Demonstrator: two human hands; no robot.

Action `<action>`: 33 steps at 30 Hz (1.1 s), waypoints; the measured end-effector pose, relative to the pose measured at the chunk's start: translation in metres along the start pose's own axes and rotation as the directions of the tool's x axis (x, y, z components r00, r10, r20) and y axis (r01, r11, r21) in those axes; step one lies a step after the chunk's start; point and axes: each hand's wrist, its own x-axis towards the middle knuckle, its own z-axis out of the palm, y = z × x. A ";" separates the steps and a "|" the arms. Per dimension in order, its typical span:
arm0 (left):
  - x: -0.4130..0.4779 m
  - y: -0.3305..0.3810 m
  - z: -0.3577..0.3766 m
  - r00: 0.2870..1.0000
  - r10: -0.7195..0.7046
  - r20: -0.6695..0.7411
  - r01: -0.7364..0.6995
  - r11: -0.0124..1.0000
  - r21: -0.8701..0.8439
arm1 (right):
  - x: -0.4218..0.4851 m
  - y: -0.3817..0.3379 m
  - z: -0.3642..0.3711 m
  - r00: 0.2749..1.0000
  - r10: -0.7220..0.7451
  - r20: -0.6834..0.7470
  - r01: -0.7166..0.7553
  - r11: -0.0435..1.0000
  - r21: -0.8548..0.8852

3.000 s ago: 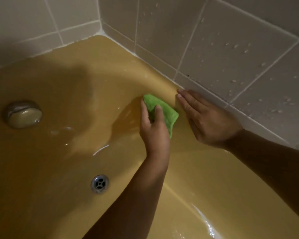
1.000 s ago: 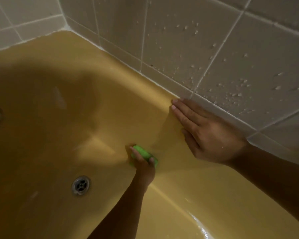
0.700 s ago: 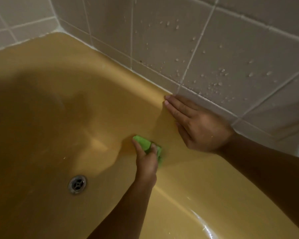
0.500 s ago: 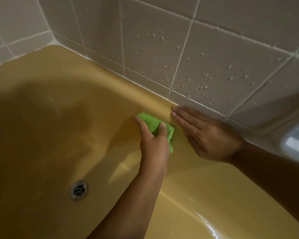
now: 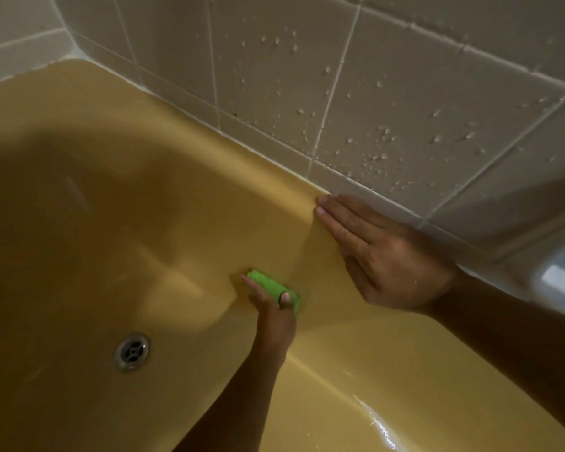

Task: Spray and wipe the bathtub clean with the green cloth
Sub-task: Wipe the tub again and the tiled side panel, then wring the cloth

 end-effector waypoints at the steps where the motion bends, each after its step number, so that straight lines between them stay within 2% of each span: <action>1: 0.003 -0.008 0.000 0.999 -0.048 0.001 0.048 0.999 0.001 | 0.000 0.000 0.000 1.000 0.000 0.000 0.000 1.000 -0.004; 4: 0.006 -0.014 0.000 0.983 -0.185 -0.013 0.185 0.982 -0.039 | 0.000 -0.001 0.001 1.000 0.004 -0.005 -0.004 1.000 -0.013; 8: 0.024 -0.035 0.018 0.982 -0.173 -0.078 0.152 0.963 -0.223 | -0.001 0.000 0.002 1.000 -0.005 -0.001 0.005 0.999 -0.045; 11: -0.016 0.009 0.022 0.995 -0.032 -0.096 0.001 0.949 -0.315 | -0.003 -0.001 0.004 1.000 -0.001 -0.007 0.000 0.998 -0.055; 14: -0.050 0.057 0.027 0.972 0.182 -0.151 -0.222 0.919 -0.325 | -0.030 -0.003 0.000 0.999 0.033 -0.007 -0.033 0.999 -0.041; 19: -0.082 0.109 0.029 0.901 0.422 -0.099 -0.434 0.880 -0.191 | -0.081 0.002 -0.012 0.996 0.092 -0.019 -0.092 0.996 0.015; 23: -0.087 0.102 0.037 0.852 0.518 -0.069 -0.520 0.854 -0.014 | -0.078 0.009 -0.013 0.998 0.069 -0.010 -0.068 0.995 0.071; 25: -0.083 0.083 0.044 0.867 0.495 -0.060 -0.494 0.869 0.028 | -0.077 0.010 -0.012 0.998 0.061 -0.018 -0.059 0.995 0.081; 29: -0.075 0.044 0.061 0.948 0.313 -0.051 -0.311 0.949 0.048 | -0.072 0.010 -0.012 0.998 0.057 -0.004 -0.056 0.992 0.114; 33: -0.060 0.014 0.064 0.982 0.186 -0.035 -0.184 0.981 0.056 | -0.070 0.009 -0.013 0.999 0.037 -0.019 -0.034 0.994 0.102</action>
